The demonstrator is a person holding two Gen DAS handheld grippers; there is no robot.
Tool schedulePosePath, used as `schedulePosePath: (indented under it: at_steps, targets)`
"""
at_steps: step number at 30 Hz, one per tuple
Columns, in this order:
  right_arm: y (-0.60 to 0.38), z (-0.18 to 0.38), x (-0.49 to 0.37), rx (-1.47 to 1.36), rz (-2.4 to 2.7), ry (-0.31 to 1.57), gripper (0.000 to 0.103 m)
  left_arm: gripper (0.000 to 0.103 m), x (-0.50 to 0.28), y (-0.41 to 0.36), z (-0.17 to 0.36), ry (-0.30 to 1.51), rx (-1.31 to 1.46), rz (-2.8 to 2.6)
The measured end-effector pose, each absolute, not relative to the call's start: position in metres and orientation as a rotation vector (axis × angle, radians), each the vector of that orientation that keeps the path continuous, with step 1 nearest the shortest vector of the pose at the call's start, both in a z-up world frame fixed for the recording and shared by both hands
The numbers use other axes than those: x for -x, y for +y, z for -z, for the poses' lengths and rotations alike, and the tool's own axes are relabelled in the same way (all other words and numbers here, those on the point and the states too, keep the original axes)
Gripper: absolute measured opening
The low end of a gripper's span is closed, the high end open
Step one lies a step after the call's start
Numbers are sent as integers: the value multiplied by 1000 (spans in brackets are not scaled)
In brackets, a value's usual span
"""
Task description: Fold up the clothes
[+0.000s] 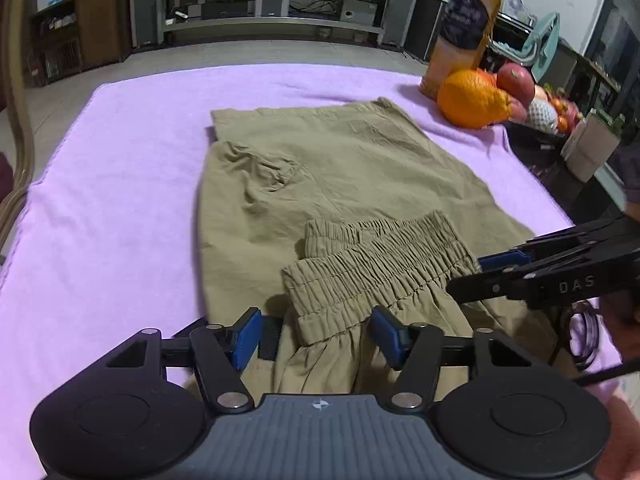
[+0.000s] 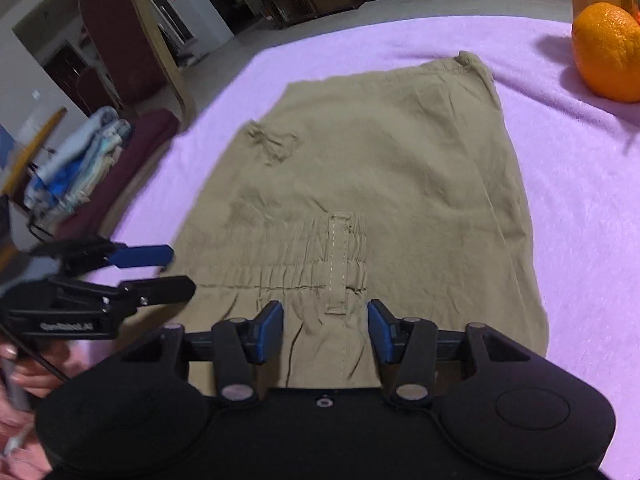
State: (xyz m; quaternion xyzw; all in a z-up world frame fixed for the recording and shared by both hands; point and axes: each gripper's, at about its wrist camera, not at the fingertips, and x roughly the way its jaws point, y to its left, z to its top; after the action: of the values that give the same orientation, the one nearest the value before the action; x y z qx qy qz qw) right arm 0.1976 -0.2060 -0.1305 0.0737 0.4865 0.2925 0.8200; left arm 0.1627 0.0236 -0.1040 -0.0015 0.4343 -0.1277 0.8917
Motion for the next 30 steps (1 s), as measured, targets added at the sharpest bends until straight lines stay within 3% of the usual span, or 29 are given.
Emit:
schedulePosePath:
  at_steps: [1, 2, 3, 4, 5, 7, 12, 17, 19, 21, 22, 23, 25, 30]
  targets:
    - [-207, 129, -196, -171, -615, 1039, 24, 44, -162, 21, 104, 908, -1, 278]
    - [-210, 123, -194, -201, -624, 1040, 19, 25, -160, 20, 101, 916, 16, 313]
    - [-214, 116, -192, -232, -635, 1040, 18, 24, -157, 20, 98, 923, 31, 345]
    - [-217, 110, -188, -246, -643, 1037, 18, 26, -153, 20, 95, 923, 34, 352]
    - [-219, 104, -184, -256, -649, 1034, 18, 38, -151, 20, 96, 926, 19, 332]
    - [-219, 102, -183, -229, -618, 1041, 19, 48, -155, 22, 104, 939, 27, 282]
    - [-202, 116, -193, -74, -541, 1059, 30, 49, -151, 17, 89, 873, -11, 214]
    - [-220, 77, -192, -2, -583, 931, 58, 49, -159, -2, 68, 781, -64, 235]
    - [-237, 65, -206, -62, -575, 878, 58, 49, -165, -10, 61, 748, -77, 251]
    - [-252, 60, -227, -145, -549, 847, 40, 48, -172, -18, 56, 723, -88, 268]
    - [-257, 61, -240, -180, -535, 849, 20, 45, -182, -26, 65, 748, -92, 282]
    - [-260, 64, -253, -211, -518, 858, 13, 38, -192, -33, 75, 774, -97, 295]
    - [-264, 75, -277, -284, -510, 891, 13, 29, -209, -45, 97, 844, -95, 338]
    - [-240, 128, -321, -457, -714, 1125, 16, 31, -214, -40, 119, 870, -71, 408]
